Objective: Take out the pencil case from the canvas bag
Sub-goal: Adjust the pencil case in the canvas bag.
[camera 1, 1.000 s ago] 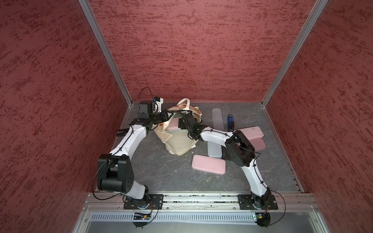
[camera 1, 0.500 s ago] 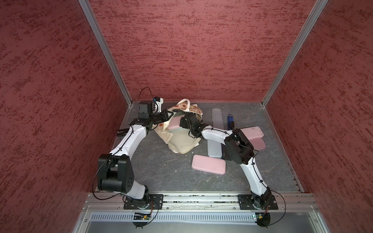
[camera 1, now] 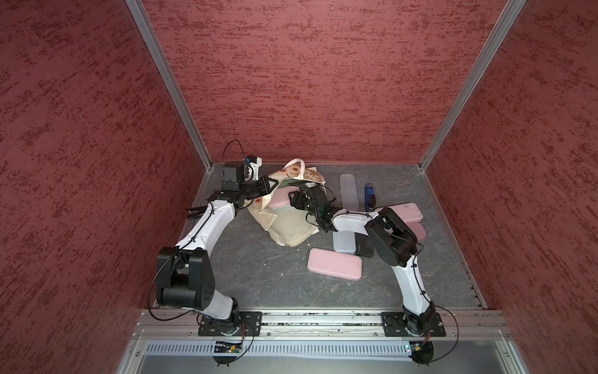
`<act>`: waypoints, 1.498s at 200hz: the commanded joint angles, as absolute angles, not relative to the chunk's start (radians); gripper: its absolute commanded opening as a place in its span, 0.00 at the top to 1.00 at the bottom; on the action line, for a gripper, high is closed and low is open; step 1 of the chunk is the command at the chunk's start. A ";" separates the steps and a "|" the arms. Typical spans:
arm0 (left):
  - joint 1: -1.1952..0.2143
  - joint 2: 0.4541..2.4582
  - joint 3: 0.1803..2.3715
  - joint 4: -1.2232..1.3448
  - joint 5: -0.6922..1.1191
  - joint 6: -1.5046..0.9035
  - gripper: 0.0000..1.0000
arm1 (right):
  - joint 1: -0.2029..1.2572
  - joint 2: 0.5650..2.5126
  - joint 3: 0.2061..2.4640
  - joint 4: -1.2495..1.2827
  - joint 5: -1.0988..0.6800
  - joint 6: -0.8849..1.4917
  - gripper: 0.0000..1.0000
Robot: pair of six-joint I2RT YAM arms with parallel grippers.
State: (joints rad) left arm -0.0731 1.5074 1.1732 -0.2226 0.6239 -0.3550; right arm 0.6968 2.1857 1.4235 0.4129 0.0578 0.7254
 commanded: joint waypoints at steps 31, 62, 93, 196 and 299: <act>-0.070 1.515 1.177 -0.239 0.650 -0.373 1.00 | 0.680 2.122 1.434 0.603 -0.001 0.741 0.25; -0.071 1.516 1.177 -0.240 0.650 -0.373 1.00 | 0.671 2.146 1.485 0.433 0.108 0.785 0.22; -0.070 1.515 1.178 -0.241 0.649 -0.372 1.00 | 0.652 2.167 1.488 0.433 0.075 0.832 0.25; -0.072 1.517 1.178 -0.241 0.650 -0.375 1.00 | 0.640 2.223 1.578 0.290 0.154 0.819 0.23; -0.071 1.528 1.178 -0.239 0.655 -0.379 1.00 | 0.630 2.300 1.639 0.259 0.098 0.838 0.21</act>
State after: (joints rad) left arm -0.0753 1.5204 1.1732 -0.2089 0.6250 -0.3634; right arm 0.6712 2.2765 1.6135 0.2394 0.0937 0.8005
